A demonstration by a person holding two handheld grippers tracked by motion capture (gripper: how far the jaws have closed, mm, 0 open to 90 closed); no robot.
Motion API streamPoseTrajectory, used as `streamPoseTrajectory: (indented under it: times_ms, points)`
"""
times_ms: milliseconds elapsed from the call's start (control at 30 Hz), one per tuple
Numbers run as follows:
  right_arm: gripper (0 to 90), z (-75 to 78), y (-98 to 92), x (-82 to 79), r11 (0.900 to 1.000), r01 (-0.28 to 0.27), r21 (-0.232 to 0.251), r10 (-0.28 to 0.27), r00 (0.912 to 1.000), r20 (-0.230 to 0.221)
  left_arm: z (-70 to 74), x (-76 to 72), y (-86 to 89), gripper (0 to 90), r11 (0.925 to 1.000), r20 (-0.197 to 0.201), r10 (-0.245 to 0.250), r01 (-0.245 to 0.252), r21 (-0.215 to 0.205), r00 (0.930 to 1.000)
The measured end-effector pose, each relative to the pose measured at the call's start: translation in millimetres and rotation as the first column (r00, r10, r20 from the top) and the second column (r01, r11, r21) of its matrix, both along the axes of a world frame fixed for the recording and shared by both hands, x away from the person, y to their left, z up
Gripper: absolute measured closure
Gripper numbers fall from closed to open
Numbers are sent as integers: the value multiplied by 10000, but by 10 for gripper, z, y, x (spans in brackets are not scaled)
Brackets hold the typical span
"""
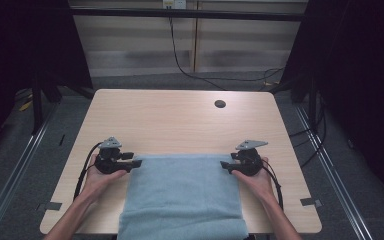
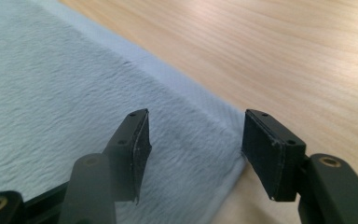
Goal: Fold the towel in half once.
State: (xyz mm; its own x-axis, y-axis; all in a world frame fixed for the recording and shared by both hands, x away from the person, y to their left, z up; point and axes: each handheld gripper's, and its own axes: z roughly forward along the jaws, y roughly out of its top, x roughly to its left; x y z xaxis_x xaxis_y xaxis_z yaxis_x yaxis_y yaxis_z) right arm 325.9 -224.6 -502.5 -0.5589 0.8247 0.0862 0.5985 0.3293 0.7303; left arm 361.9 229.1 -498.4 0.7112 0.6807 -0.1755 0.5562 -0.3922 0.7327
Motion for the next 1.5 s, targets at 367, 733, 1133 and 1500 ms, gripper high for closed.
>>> streamPoseTrajectory:
  times_ms: [367,733,1133,1500]
  points:
    - [713,-22,118,-102,9971,-613,-442,617,9981,81,-57,-86,-172,479,9949,228,-936,926,394,9954]
    - [859,181,-45,-99,9840,-606,1674,586,9981,170,88,-57,-42,847,9893,249,-662,689,-1285,9975]
    - [863,1008,-226,148,9450,-647,3207,12,9809,1946,815,241,-60,848,9662,1509,-352,722,-2474,9879]
    - [866,1707,-223,527,9631,-399,2663,-362,9608,2748,1384,522,-146,848,9688,2224,-317,847,-2328,9744]
